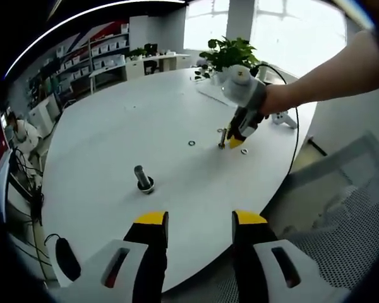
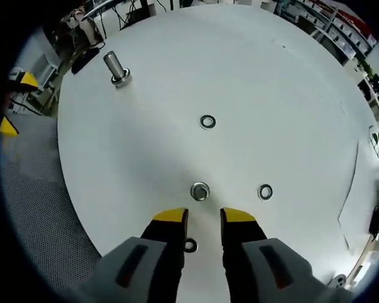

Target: Place the washer onto the threaded stud by aligning its center hole with the stud, sliding it down to the base, and recovering from edge contact or off-axis alignment until the washer reaches the visible bottom stop.

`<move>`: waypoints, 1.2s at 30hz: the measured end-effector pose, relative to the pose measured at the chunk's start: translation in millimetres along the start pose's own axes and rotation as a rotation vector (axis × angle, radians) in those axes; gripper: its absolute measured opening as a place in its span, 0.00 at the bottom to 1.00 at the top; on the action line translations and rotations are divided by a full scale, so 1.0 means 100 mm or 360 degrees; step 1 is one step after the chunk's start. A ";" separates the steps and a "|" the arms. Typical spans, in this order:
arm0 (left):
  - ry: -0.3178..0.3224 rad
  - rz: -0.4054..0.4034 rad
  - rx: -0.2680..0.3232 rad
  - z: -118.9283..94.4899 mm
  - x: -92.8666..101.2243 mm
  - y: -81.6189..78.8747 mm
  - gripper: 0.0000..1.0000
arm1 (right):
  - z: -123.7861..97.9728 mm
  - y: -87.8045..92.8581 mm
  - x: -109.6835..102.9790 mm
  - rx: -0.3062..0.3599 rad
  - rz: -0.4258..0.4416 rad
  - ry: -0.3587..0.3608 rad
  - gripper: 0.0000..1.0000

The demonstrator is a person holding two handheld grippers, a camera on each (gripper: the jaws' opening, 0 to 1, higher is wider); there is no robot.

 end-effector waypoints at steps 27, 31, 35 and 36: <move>-0.0001 0.0011 0.0004 0.00 0.02 0.00 0.39 | -0.05 0.45 -0.14 -0.0030 0.0087 -0.0044 0.28; -0.0002 0.0013 0.0002 0.00 0.02 0.00 0.39 | 0.00 0.46 -0.15 -0.0048 0.0056 -0.0032 0.27; 0.0000 0.0017 0.0002 0.00 0.02 0.00 0.39 | 0.00 0.44 -0.14 -0.0059 0.0061 -0.0029 0.26; -0.0001 0.0020 0.0002 0.00 0.02 0.00 0.39 | 0.00 0.44 -0.14 -0.0070 0.0034 -0.0023 0.25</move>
Point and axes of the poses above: the point that each gripper's makers call its tool centre point, and the gripper's own axes: z roughly forward along the fingers, x roughly to its right, y roughly out of its underside, the point moved 7 cm from there along -z, roughly backward along the fingers, and after that the axes turned 6 degrees about z, right-handed, at the moved point
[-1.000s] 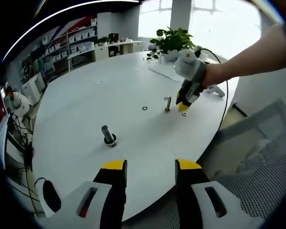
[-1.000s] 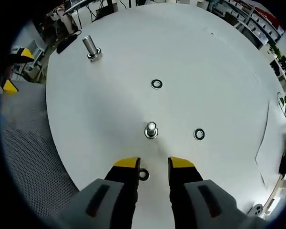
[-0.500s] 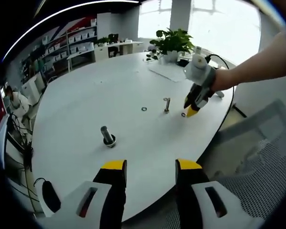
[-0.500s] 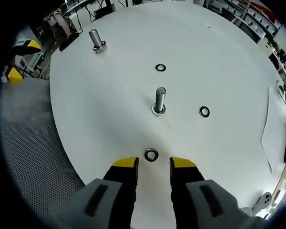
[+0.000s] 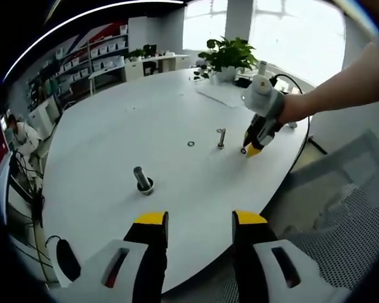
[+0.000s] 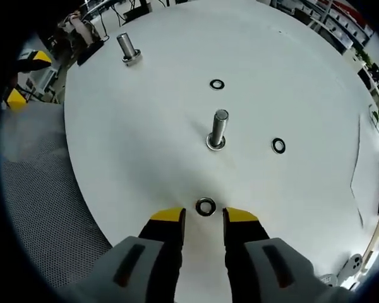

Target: Place the washer onto the threaded stud by aligning its center hole with the stud, sliding it down to the base, and recovering from edge contact or off-axis alignment until the washer reaches the visible bottom stop.

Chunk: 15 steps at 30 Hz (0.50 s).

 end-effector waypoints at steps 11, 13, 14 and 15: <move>0.0008 0.0013 -0.0021 0.01 0.01 0.01 0.38 | 0.03 -0.12 0.01 -0.0189 0.0020 0.0059 0.20; 0.0005 0.0013 -0.0018 0.00 0.01 0.01 0.38 | 0.02 -0.12 -0.02 -0.0197 -0.0026 0.0056 0.19; 0.0004 0.0013 -0.0016 0.00 0.01 0.00 0.38 | 0.01 -0.12 -0.01 -0.0196 -0.0047 0.0048 0.19; 0.0006 0.0009 -0.0013 0.00 0.00 0.00 0.38 | 0.01 -0.12 -0.01 -0.0196 -0.0049 0.0045 0.18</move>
Point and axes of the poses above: the point that each gripper's makers call its tool centre point, and the gripper's own axes: z roughly forward along the fingers, x roughly to its right, y roughly out of its underside, the point moved 7 cm from there along -z, roughly backward along the fingers, and after that the axes turned 6 degrees about z, right-handed, at the moved point
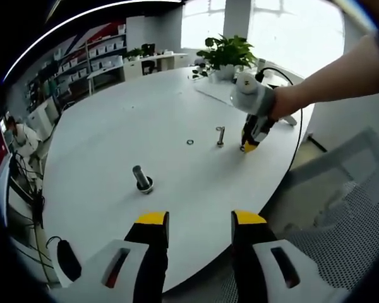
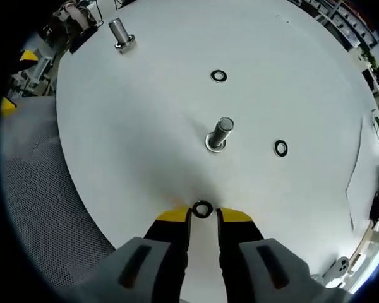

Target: Place the washer onto the threaded stud by aligning its center hole with the stud, sliding it down to the base, and recovering from edge contact or off-axis alignment until the washer reaches the visible bottom stop.

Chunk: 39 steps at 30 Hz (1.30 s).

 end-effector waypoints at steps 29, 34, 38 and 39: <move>0.0029 0.0005 -0.0005 0.01 0.02 0.01 0.37 | 0.02 -0.06 -0.01 -0.0127 0.0035 0.0080 0.15; 0.0037 0.0013 -0.0005 0.01 0.03 0.01 0.36 | 0.01 -0.02 -0.02 -0.0058 0.0063 0.0101 0.14; 0.0037 0.0020 -0.0002 0.01 0.03 0.00 0.37 | 0.00 0.02 0.00 0.0030 0.0131 0.0084 0.14; 0.0034 0.0016 -0.0001 0.01 0.03 0.00 0.37 | 0.01 0.03 0.00 0.0050 0.0136 0.0085 0.14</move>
Point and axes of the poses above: the point that each gripper's makers call its tool centre point, and the gripper's own axes: z roughly forward along the fingers, x roughly to its right, y roughly out of its underside, the point moved 7 cm from there along -z, roughly backward along the fingers, and after that the axes turned 6 degrees about z, right-handed, at the moved point
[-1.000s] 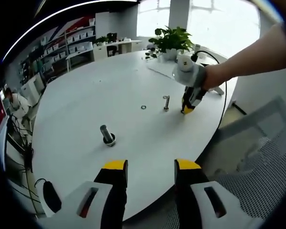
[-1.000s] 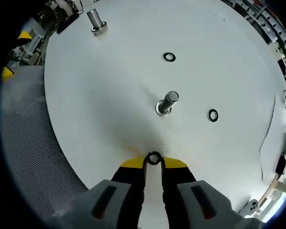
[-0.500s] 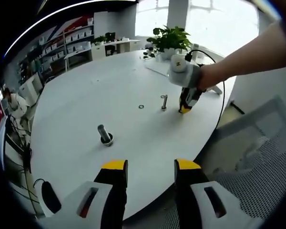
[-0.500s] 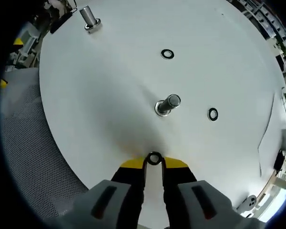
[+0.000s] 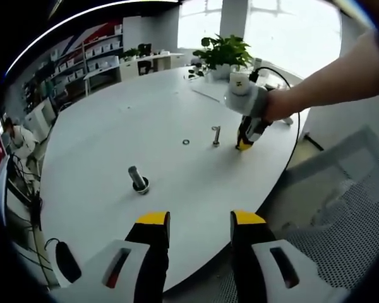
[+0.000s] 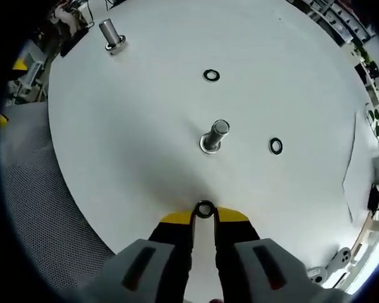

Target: Place the washer onto the threaded stud by aligning its center hole with the stud, sliding it down to the base, and recovering from edge contact or off-axis alignment until the washer reaches the visible bottom stop.

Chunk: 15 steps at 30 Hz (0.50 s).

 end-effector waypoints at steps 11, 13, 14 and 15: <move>0.0000 0.0011 -0.0005 0.00 0.01 0.00 0.37 | 0.00 0.10 0.03 0.0193 0.0173 -0.0006 0.13; -0.0001 0.0009 -0.0004 0.00 0.01 0.00 0.37 | 0.01 0.10 0.02 0.0191 0.0172 -0.0012 0.13; -0.0002 0.0008 -0.0004 0.00 0.00 0.00 0.37 | 0.00 0.10 0.01 0.0180 0.0166 -0.0009 0.13; -0.0003 0.0007 -0.0004 0.00 0.00 0.00 0.37 | -0.01 0.10 0.01 0.0186 0.0155 -0.0006 0.13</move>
Point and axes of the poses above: the point that each gripper's makers call its tool centre point, and the gripper's own axes: z roughly forward along the fingers, x roughly to its right, y roughly out of its underside, the point moved 7 cm from there along -z, roughly backward along the fingers, and after that the axes turned 6 degrees about z, right-handed, at the moved point
